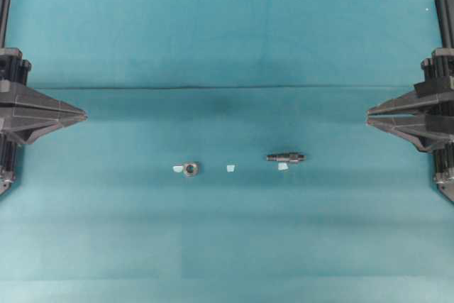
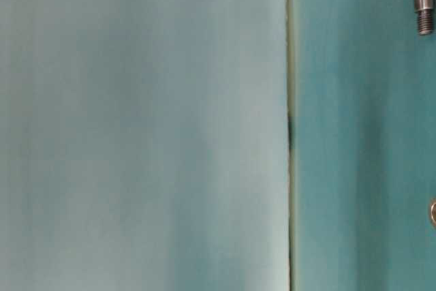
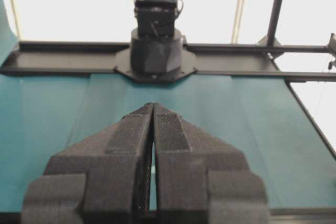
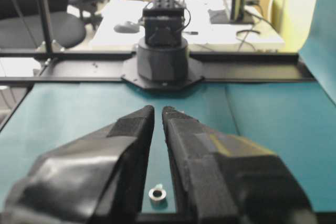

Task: Insert the washer onto the shaft with both hands.
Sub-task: 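Move both grippers down over the washer and the shaft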

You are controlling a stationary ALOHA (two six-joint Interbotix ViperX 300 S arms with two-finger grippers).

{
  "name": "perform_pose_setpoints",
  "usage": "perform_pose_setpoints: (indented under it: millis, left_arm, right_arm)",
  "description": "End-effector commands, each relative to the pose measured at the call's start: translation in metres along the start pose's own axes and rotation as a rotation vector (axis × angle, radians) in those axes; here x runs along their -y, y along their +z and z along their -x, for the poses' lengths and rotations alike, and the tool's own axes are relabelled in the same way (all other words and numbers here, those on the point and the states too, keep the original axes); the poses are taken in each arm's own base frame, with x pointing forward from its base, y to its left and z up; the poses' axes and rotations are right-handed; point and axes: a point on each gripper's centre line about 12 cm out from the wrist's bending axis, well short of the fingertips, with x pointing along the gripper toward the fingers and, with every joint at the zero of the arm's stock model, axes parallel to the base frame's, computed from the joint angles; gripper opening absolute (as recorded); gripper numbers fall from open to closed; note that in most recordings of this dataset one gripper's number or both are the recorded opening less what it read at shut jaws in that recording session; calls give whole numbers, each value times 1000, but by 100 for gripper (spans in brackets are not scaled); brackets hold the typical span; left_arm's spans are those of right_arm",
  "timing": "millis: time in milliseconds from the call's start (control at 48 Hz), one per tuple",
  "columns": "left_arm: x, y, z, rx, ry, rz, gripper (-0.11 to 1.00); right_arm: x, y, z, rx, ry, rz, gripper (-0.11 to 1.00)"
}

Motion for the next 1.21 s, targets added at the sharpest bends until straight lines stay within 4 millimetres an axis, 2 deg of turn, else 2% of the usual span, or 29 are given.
perform_pose_setpoints:
  millis: [0, 187, 354, 520, 812, 999, 1186]
  left_arm:
    - [-3, 12, -14, -31, 14, 28, 2]
    - [-4, 6, -33, -229, 26, 94, 2]
    - [-4, 1, -46, -327, 32, 92, 2]
    - [-5, -15, -65, -470, 36, 76, 2]
    - [-5, -37, -103, -702, 31, 36, 2]
    - [-5, -49, -117, -820, 34, 33, 2]
    - [-6, -58, -129, -886, 36, 32, 2]
  right_arm:
    - [2, 6, -4, 9, -10, -5, 0]
    - [16, 8, -7, -94, -87, -116, -10]
    - [24, 11, -12, -198, -132, -154, -10]
    - [24, 8, -21, -302, -133, -161, -10]
    - [22, -19, -49, -597, -125, -174, -10]
    - [19, -42, -67, -815, -103, -129, -10]
    - [15, -54, -81, -929, -56, -32, -10]
